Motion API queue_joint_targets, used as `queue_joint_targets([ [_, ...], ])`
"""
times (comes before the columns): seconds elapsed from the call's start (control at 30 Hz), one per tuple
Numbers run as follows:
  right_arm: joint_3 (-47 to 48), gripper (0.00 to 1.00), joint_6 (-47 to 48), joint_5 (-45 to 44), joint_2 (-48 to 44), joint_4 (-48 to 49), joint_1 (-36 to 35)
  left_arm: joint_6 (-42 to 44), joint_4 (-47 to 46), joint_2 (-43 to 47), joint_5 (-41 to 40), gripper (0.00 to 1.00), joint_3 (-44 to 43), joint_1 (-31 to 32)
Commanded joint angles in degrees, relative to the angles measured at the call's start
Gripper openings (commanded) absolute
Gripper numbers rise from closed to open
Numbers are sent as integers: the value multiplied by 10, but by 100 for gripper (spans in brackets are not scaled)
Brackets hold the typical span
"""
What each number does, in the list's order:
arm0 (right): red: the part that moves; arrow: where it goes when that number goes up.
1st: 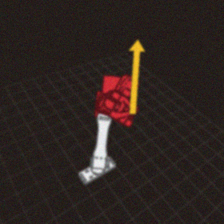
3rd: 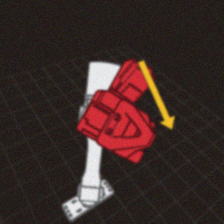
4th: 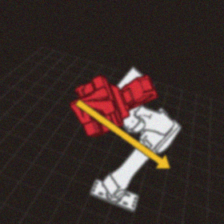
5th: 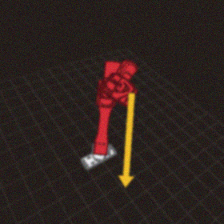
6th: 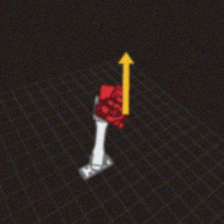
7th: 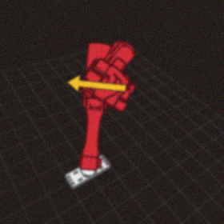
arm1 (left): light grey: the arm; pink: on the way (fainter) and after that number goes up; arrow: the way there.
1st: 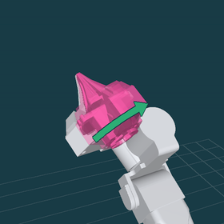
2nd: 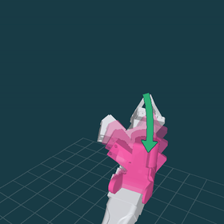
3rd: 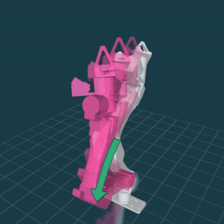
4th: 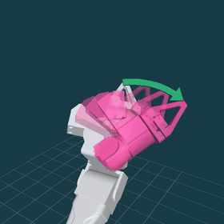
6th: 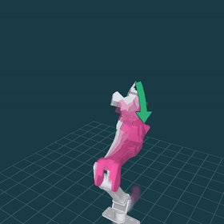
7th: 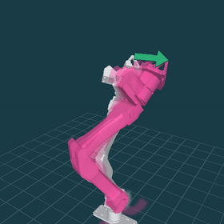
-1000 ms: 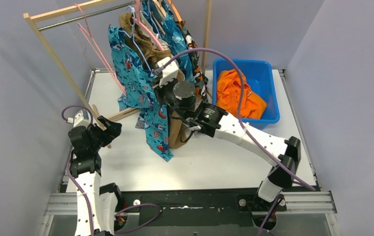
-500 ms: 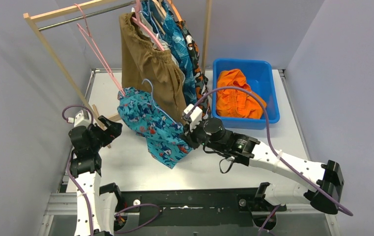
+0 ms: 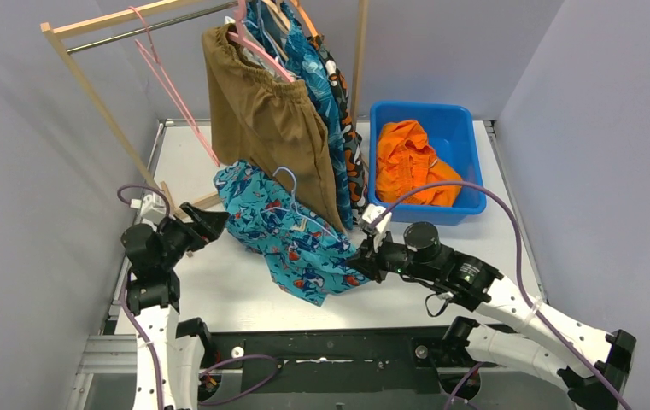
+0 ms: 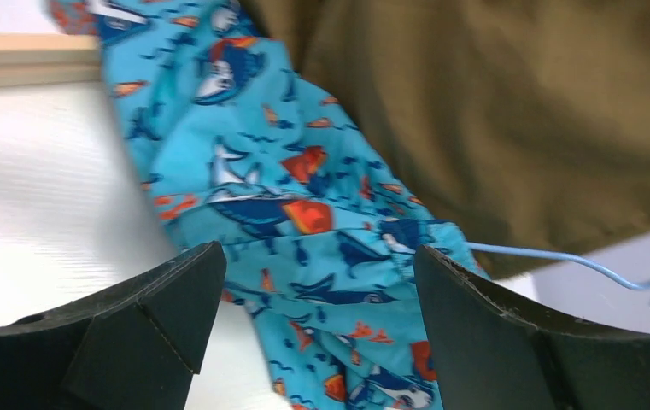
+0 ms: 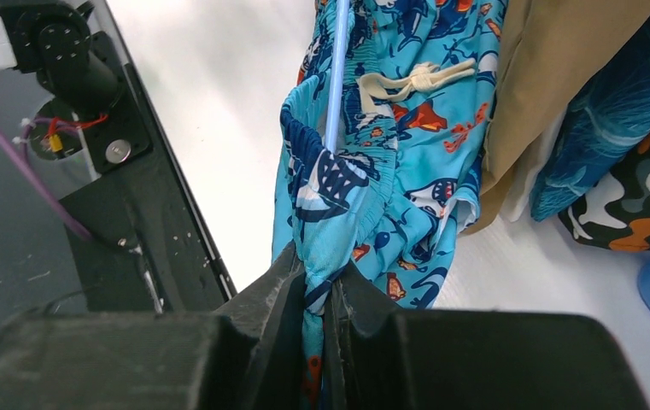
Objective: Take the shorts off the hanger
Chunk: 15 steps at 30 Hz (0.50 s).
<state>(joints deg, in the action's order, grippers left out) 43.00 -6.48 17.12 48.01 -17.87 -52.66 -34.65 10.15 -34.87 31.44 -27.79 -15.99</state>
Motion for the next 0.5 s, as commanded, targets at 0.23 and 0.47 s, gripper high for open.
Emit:
queue_joint_targets([
  [0.23, -3, 0, 20, 84, -21, -5, 10, -27, -45, 24, 62, 80, -64, 108],
  [0.47, 9, 0, 17, 105, 6, 2, 10, -15, -15, 11, 22, 74, -143, 191],
])
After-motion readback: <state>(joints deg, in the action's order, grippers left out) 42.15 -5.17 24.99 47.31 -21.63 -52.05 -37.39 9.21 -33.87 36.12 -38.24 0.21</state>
